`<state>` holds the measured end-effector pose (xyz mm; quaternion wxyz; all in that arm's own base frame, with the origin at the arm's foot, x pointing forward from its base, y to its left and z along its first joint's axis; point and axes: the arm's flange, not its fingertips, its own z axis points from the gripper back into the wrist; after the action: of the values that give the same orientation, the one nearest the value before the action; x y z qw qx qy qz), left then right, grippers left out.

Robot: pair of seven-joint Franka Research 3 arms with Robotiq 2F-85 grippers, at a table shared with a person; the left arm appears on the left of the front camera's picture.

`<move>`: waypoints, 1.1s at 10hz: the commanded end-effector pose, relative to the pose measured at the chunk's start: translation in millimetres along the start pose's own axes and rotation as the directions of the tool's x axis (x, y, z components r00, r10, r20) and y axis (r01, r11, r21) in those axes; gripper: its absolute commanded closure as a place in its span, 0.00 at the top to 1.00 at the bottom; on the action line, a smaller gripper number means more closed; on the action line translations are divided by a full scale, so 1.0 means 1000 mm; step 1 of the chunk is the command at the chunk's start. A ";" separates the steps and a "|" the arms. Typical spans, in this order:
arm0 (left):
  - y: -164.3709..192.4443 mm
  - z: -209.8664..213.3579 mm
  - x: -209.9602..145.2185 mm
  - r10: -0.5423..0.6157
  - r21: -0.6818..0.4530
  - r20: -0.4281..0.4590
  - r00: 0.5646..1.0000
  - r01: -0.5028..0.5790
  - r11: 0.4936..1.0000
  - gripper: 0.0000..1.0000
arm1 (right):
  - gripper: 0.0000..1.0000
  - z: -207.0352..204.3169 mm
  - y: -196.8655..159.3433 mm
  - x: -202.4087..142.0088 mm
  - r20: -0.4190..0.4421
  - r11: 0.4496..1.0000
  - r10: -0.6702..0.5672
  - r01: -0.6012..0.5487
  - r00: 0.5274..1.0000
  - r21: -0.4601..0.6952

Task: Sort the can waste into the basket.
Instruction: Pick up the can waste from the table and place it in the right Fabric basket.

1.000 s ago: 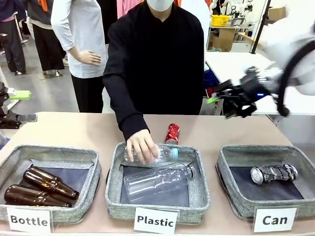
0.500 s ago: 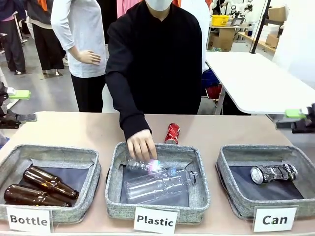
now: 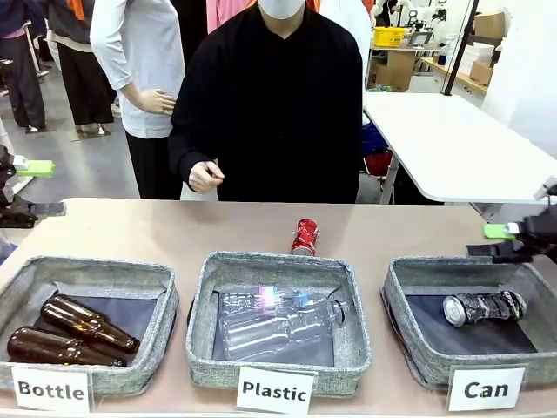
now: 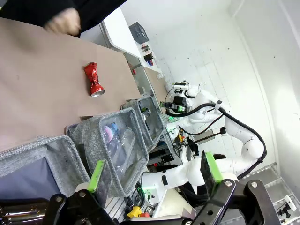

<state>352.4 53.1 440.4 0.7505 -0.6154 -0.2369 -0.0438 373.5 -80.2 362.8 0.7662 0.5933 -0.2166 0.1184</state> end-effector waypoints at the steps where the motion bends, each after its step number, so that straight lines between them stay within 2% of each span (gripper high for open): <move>1: -0.004 0.002 0.000 0.008 -0.006 -0.009 1.000 -0.008 1.000 1.00 | 1.00 -0.033 0.034 0.042 0.014 0.977 -0.108 0.109 0.994 -0.182; 3: -0.004 0.002 0.000 0.008 -0.006 -0.009 1.000 -0.008 1.000 1.00 | 1.00 -0.096 0.086 0.098 -0.002 0.878 -0.215 0.193 0.977 -0.439; 4: -0.004 0.002 0.000 0.008 -0.006 -0.009 1.000 -0.008 1.000 1.00 | 1.00 -0.135 0.104 0.129 -0.034 0.798 -0.261 0.196 0.965 -0.570; 5: -0.004 0.002 0.000 0.008 -0.006 -0.009 1.000 -0.008 1.000 1.00 | 1.00 -0.176 0.112 0.155 -0.045 0.708 -0.274 0.170 0.961 -0.685; 6: -0.004 0.002 0.000 0.008 -0.006 -0.009 1.000 -0.008 1.000 1.00 | 1.00 -0.219 0.117 0.180 -0.129 0.657 -0.289 0.099 0.949 -0.747; 7: -0.004 0.002 0.000 0.008 -0.006 -0.009 1.000 -0.008 1.000 1.00 | 1.00 -0.253 0.115 0.198 -0.170 0.611 -0.310 0.059 0.936 -0.790; 9: -0.004 0.002 0.000 0.008 -0.006 -0.009 1.000 -0.008 1.000 1.00 | 1.00 -0.310 0.090 0.224 -0.194 0.492 -0.385 0.024 0.902 -0.870; 11: -0.004 0.002 0.000 0.008 -0.006 -0.009 1.000 -0.008 1.000 1.00 | 1.00 -0.362 0.055 0.229 -0.234 0.426 -0.449 -0.024 0.862 -0.904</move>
<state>352.9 52.7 440.2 0.7509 -0.6152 -0.2360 -0.0441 590.3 234.3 426.2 0.9958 0.0902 -0.0126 0.0083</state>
